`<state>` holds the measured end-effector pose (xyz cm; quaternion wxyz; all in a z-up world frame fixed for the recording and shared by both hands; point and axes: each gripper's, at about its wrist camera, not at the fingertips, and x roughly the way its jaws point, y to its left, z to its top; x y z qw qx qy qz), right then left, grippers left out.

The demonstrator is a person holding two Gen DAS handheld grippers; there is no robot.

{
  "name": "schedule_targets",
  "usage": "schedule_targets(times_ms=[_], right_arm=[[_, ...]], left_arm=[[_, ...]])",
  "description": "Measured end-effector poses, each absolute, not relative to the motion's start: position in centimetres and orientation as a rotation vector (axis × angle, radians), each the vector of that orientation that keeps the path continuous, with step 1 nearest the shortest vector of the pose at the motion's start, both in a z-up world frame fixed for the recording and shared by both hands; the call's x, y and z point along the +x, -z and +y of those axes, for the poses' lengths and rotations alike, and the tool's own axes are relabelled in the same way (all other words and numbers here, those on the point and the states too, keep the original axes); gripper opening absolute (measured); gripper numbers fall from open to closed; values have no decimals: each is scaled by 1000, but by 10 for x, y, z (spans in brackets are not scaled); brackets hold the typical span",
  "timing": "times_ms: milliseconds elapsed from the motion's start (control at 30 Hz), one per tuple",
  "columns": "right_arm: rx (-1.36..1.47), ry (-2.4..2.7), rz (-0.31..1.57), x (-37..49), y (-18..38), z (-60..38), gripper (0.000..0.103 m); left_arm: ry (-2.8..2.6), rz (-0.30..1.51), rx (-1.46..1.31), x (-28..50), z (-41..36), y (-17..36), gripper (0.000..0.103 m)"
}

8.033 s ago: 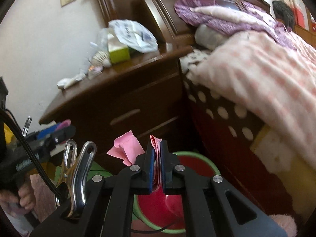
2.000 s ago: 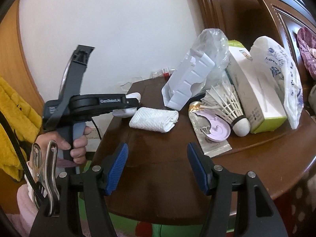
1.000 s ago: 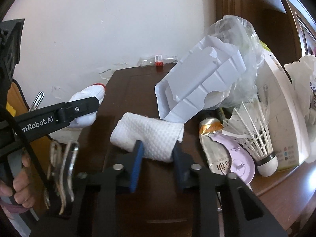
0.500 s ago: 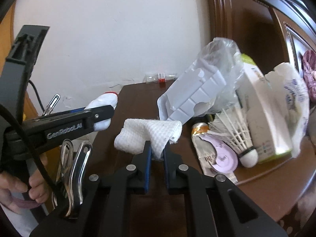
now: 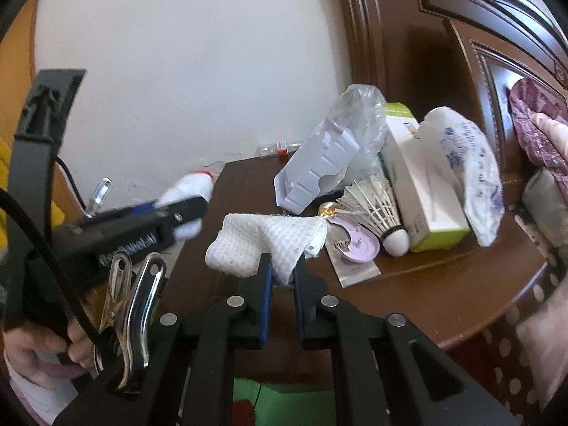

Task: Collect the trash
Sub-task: 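Carry the white glove and white cloth over the red bucket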

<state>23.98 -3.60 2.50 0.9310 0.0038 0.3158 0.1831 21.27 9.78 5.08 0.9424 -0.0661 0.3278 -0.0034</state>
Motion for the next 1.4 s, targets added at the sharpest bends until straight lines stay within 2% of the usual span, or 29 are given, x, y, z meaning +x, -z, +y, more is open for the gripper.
schedule_targets(times_ms=[867,1400], right_arm=[[39,-317,559,118,-54,-94,12],[122,-187,616,67,-14,-159,12]], left_arm=[[149,648,-38,116,17,-77,29],[386,819,12,87,-60,-15,29]])
